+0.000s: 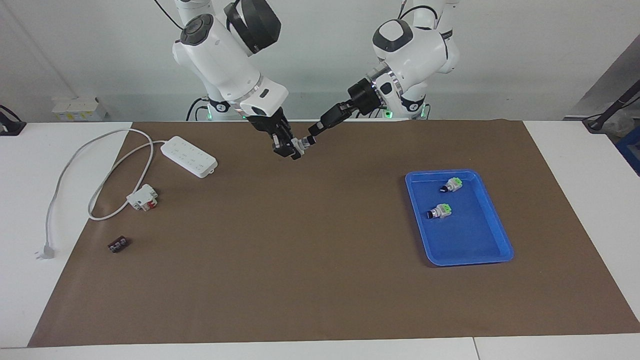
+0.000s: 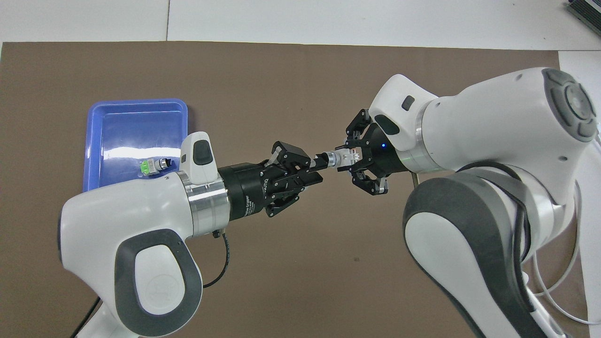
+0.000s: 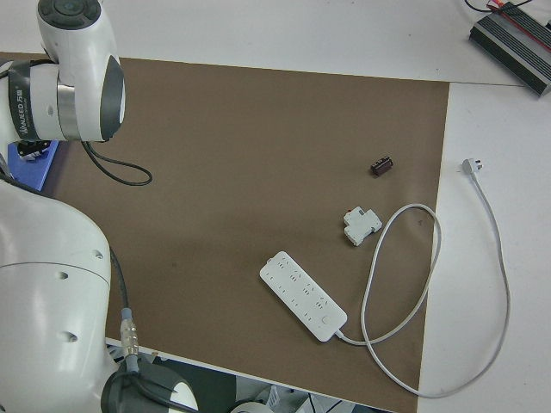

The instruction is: Turn and place switch with both arms

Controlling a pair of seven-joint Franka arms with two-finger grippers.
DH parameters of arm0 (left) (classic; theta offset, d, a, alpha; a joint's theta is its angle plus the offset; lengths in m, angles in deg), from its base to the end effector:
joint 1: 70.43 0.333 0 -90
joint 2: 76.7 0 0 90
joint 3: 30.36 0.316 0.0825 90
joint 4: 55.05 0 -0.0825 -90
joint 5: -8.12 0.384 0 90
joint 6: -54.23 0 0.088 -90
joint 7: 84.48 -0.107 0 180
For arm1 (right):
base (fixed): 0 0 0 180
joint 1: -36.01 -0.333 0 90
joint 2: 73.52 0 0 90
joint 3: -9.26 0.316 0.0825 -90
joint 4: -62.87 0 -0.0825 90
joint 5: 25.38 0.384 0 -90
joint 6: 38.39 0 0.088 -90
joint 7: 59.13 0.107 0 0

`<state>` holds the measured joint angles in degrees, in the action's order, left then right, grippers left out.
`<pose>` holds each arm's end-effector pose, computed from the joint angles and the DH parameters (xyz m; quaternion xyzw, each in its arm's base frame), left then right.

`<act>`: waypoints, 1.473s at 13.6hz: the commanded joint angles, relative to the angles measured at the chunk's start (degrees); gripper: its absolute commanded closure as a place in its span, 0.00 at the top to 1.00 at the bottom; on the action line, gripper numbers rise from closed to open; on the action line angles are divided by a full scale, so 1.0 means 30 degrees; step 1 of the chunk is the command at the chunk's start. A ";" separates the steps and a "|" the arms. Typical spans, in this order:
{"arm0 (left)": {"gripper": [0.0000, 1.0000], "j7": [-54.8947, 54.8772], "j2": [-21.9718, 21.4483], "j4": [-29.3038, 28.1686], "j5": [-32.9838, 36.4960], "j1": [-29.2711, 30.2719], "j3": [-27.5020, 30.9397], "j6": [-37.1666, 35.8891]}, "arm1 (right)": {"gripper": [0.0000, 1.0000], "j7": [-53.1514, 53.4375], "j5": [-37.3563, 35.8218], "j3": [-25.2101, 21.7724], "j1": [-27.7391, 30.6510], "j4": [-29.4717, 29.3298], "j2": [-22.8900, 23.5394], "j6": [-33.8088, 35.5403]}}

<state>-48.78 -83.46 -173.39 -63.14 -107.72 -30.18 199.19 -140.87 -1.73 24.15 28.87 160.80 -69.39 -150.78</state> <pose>0.4542 -0.3309 0.5444 0.7829 0.3512 -0.0837 0.5067 0.5520 0.2467 0.5605 -0.6489 -0.7274 -0.1790 0.1334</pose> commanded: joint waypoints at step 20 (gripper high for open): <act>0.31 -0.1057 0.0849 0.0922 -0.0798 0.0477 0.0231 0.0225 | 0.00 -0.1346 0.1344 -0.0215 -0.0080 0.1401 -0.1287 -0.0712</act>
<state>-50.21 -81.42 -171.18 -64.48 -106.72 -29.33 199.57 -142.84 0.46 24.19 28.59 162.80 -71.10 -153.11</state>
